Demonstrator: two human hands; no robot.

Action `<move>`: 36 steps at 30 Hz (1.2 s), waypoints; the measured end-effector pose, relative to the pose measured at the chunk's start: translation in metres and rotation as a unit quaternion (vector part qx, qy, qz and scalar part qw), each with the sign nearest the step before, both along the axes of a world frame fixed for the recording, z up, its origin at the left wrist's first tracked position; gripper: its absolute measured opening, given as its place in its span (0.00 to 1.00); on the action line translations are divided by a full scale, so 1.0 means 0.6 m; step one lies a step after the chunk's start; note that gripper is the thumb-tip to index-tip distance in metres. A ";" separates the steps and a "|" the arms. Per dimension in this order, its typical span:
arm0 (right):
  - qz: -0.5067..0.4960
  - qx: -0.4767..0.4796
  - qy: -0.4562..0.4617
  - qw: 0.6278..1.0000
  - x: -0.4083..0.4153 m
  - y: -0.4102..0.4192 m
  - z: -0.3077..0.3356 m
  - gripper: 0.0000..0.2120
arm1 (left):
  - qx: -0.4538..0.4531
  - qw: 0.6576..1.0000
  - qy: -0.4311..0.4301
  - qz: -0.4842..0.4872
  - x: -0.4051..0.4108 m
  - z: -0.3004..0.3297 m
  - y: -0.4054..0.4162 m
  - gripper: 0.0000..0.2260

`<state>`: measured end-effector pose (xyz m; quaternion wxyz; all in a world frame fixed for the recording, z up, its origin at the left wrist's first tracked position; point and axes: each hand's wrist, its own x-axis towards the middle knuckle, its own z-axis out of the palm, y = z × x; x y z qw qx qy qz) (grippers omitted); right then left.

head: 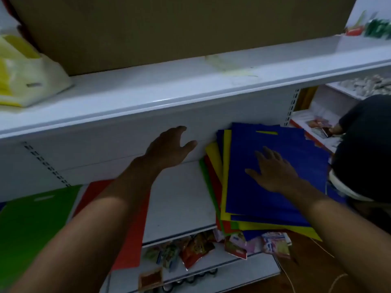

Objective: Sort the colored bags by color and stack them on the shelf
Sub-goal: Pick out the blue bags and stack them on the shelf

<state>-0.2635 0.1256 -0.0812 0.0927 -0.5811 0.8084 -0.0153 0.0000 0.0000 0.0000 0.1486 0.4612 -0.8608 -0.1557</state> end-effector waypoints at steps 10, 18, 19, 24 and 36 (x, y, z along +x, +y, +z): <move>-0.060 0.059 -0.026 0.996 -0.076 0.000 -0.070 0.38 | 0.022 1.000 -0.009 0.012 -0.117 -0.035 0.013 0.31; -0.031 -0.029 -0.049 0.998 -0.050 -0.005 -0.076 0.37 | 0.125 0.990 -0.037 0.045 -0.140 -0.088 0.030 0.32; -0.059 -0.038 -0.047 0.996 -0.062 -0.002 -0.077 0.37 | 0.139 0.988 -0.036 0.047 -0.143 -0.096 0.033 0.32; -0.162 0.010 -0.051 0.985 -0.115 0.019 -0.091 0.40 | 0.236 0.970 0.011 0.051 -0.160 -0.137 0.048 0.31; -0.116 -0.097 -0.118 0.981 -0.105 0.022 -0.083 0.37 | 0.251 0.945 0.173 0.117 -0.164 -0.179 0.048 0.29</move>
